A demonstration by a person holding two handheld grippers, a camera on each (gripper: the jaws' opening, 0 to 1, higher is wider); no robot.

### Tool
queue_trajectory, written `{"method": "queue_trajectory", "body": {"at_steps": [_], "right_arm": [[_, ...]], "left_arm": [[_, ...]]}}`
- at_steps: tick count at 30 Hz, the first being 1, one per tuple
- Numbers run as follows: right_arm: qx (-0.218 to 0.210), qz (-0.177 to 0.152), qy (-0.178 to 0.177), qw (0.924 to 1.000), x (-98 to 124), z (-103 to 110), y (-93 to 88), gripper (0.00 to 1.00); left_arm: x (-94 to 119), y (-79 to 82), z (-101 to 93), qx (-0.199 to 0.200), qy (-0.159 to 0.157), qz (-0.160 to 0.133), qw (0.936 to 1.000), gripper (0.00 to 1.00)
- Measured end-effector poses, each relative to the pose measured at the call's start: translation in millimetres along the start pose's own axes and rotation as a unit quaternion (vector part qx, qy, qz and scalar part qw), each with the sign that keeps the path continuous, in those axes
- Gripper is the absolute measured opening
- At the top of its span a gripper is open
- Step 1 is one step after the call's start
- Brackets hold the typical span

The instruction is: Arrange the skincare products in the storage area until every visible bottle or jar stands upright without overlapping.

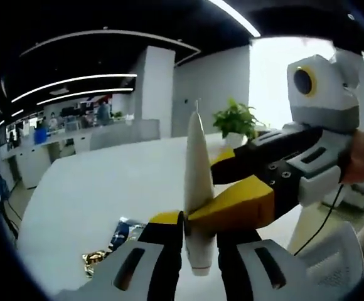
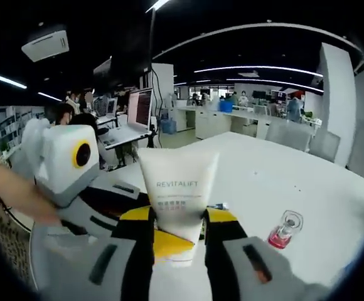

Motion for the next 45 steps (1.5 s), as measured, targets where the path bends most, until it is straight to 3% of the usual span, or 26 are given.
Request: {"method": "queue_trajectory", "body": {"at_steps": [6,14,21,25,34,41,42,45], "right_arm": [[0.02,0.004,0.013,0.9997,2,-2,-1.6,0.32],[0.021,-0.027,0.022,0.9992,10,-16,-8.3,0.34],[-0.003,-0.055,0.024,0.9982,16,-28,-10.8,0.33],[-0.008,-0.047,0.023,0.9986,16,-31,-21.6,0.31],[-0.003,-0.006,0.011,0.9999,7,-30,-45.8,0.27],[-0.019,0.008,-0.002,0.9998,6,-29,-63.9,0.22],[-0.025,-0.004,-0.012,0.9996,7,-31,-64.0,0.22],[-0.03,-0.004,-0.011,0.9995,8,-33,-64.1,0.22]], "left_arm": [[-3,-0.3,-0.2,0.002,-0.025,0.016,0.9996,0.14],[-13,2.0,2.1,-0.017,-0.092,0.037,0.9949,0.13],[-32,4.1,10.9,-0.042,-0.198,0.054,0.9779,0.13],[-45,-1.9,16.7,-0.069,-0.234,0.08,0.9664,0.13],[-73,-25.2,23.3,-0.109,-0.257,0.13,0.9514,0.13],[-79,-42.9,28.8,-0.139,-0.259,0.176,0.9395,0.14],[-81,-39.4,28.5,-0.128,-0.265,0.158,0.9425,0.14],[-82,-37.2,28.6,-0.138,-0.268,0.167,0.9388,0.14]]}}
Point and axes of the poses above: the point that each gripper's makers call its tool centre point, and the gripper's own axes: x roughly backward along the fingers, z roughly to its left, y roughly out of its top, the point moved 10 cm from there along x, roughly backward along the fingers, and after that the axes turned 8 degrees about x, right-handed, at the moved point
